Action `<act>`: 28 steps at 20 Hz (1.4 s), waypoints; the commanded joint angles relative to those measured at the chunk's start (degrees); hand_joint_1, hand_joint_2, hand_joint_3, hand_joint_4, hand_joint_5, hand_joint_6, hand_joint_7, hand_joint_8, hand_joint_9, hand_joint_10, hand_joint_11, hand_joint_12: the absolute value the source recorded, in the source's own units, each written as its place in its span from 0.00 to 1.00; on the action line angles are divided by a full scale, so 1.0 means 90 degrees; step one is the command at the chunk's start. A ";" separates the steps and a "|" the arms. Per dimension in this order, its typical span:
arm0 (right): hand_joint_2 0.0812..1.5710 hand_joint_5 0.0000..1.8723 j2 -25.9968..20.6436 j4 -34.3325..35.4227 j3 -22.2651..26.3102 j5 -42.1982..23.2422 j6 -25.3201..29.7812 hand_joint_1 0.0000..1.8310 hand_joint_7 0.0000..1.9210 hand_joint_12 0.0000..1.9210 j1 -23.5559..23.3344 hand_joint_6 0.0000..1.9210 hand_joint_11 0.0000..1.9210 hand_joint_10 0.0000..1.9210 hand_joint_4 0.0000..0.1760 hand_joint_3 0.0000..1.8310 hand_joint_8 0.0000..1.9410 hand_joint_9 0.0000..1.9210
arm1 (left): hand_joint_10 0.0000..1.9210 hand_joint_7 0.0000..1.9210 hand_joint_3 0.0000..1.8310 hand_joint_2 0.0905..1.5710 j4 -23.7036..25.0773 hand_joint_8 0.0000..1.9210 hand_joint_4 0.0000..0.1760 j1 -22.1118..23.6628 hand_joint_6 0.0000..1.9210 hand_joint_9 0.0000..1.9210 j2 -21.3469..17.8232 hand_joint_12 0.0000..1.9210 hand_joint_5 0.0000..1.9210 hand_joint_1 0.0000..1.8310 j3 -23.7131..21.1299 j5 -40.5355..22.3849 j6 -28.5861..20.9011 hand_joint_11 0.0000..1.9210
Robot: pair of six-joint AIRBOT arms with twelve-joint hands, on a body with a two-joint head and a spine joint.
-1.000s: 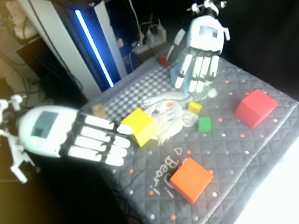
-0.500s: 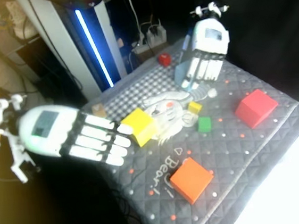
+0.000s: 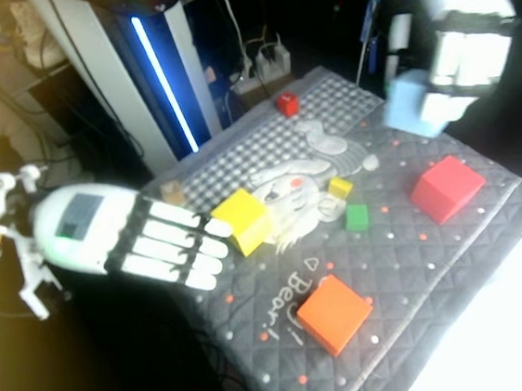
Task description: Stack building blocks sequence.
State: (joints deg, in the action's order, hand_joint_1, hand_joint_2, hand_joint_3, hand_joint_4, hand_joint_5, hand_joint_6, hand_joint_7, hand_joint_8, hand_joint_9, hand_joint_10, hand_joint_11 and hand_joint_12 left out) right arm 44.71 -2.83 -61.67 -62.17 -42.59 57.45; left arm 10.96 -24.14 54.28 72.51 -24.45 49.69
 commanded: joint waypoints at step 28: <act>0.77 0.22 0.0114 0.0137 -0.0128 -0.0725 0.0000 0.39 0.22 0.01 -0.0048 0.00 0.18 0.00 0.21 0.00 0.00 0.21 | 0.58 0.41 0.00 0.56 -0.0855 0.25 0.00 0.0444 0.00 0.35 0.1484 0.84 0.45 0.62 0.1644 0.0704 0.0540 0.30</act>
State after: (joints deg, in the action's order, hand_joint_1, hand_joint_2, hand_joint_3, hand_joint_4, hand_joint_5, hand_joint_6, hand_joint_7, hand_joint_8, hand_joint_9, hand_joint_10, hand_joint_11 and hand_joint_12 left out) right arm 45.95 -3.20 -62.52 -62.17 -42.57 57.45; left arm 3.60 -21.06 67.44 87.13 -12.34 54.30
